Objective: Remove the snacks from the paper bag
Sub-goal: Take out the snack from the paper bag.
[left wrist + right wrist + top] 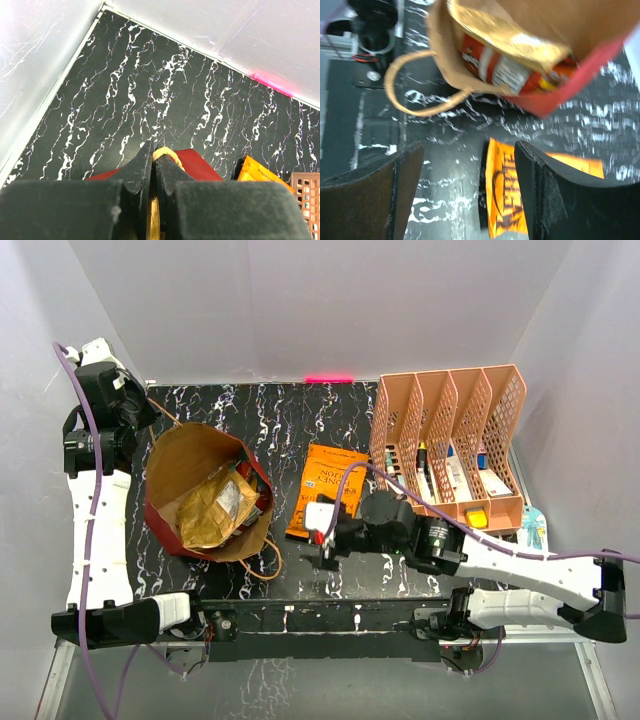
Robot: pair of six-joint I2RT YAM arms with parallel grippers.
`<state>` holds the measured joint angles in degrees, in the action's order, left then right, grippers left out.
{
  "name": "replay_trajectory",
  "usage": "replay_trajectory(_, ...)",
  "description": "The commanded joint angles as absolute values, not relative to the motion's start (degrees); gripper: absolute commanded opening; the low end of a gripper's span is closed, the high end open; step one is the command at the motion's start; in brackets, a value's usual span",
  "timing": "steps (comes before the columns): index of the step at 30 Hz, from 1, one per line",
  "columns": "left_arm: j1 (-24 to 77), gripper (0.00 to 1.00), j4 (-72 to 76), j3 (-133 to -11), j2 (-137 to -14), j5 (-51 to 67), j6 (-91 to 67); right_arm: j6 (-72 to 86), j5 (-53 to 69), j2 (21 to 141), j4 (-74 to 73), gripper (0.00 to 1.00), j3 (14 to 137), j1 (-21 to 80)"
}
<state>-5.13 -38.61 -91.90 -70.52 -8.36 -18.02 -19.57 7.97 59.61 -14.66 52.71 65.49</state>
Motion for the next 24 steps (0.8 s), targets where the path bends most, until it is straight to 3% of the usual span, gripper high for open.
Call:
replay_trajectory(1, -5.24, 0.00, -36.34, -93.00, -69.59, -8.41, -18.12, -32.65, 10.41, 62.79, -8.88, 0.75, 58.01, 71.90)
replay_trajectory(14, -5.23, 0.00, -37.05, -94.75, -70.84, -7.90, -18.50, -63.00, 9.85, 91.66, -21.93, 0.81, 86.11, 72.77)
replay_trajectory(21, -5.23, 0.00, -36.51, -94.05, -71.07, -7.42, -18.71, -70.95, 4.18, 101.36, -27.12, 0.80, 91.39, 72.84)
replay_trajectory(24, -5.19, 0.00, -36.44, -93.95, -71.21, -7.48, -18.72, -71.74, -0.05, 104.52, -22.71, 0.75, 91.90, 73.03)
